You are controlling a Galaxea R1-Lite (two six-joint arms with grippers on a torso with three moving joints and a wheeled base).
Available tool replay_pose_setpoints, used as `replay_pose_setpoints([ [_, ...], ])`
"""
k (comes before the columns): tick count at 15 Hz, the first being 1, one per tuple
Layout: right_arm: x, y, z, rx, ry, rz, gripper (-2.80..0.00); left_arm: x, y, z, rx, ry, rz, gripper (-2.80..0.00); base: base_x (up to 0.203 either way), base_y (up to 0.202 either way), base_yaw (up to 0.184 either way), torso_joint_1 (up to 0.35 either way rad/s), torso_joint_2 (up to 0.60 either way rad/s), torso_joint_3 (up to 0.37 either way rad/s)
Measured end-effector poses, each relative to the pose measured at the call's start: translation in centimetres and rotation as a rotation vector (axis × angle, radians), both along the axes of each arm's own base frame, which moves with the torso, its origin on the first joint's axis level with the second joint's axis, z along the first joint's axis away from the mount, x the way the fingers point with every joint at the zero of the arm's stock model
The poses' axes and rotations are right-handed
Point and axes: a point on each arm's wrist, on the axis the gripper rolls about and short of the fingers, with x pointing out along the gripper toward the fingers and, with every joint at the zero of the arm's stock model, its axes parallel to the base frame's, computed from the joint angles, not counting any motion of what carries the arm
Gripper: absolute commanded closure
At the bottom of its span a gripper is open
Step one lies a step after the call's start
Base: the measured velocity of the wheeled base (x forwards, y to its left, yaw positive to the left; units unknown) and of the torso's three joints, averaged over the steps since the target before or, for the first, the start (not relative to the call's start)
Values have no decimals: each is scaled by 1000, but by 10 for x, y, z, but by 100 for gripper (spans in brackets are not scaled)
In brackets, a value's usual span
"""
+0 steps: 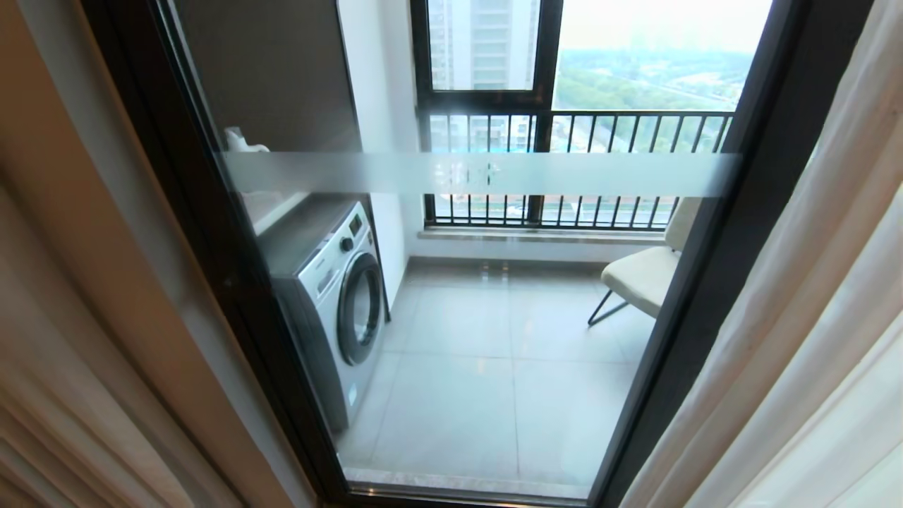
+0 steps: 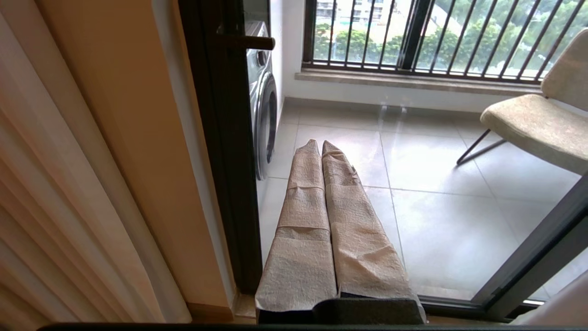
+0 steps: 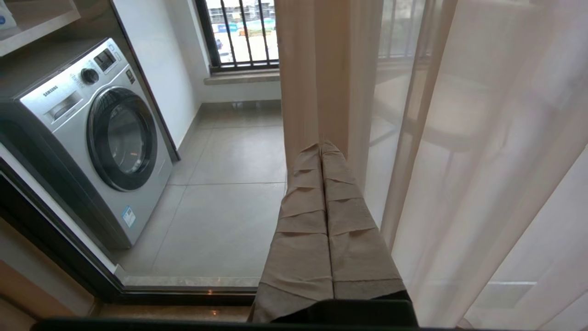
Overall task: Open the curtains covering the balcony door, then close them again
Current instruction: Pull the inner curtains open on both sides
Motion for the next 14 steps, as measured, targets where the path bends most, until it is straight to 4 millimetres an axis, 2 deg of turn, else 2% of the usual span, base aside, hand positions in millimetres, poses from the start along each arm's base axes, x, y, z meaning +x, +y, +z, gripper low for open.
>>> replay_pose_setpoints([
  [9, 0, 0, 0, 0, 0, 1, 0, 0, 0, 0, 0, 0, 0, 0, 0, -183, 3, 1, 3, 3],
  [14, 0, 0, 0, 0, -1, 0, 0, 0, 0, 0, 0, 0, 0, 0, 0, -16, 1, 0, 1, 1],
])
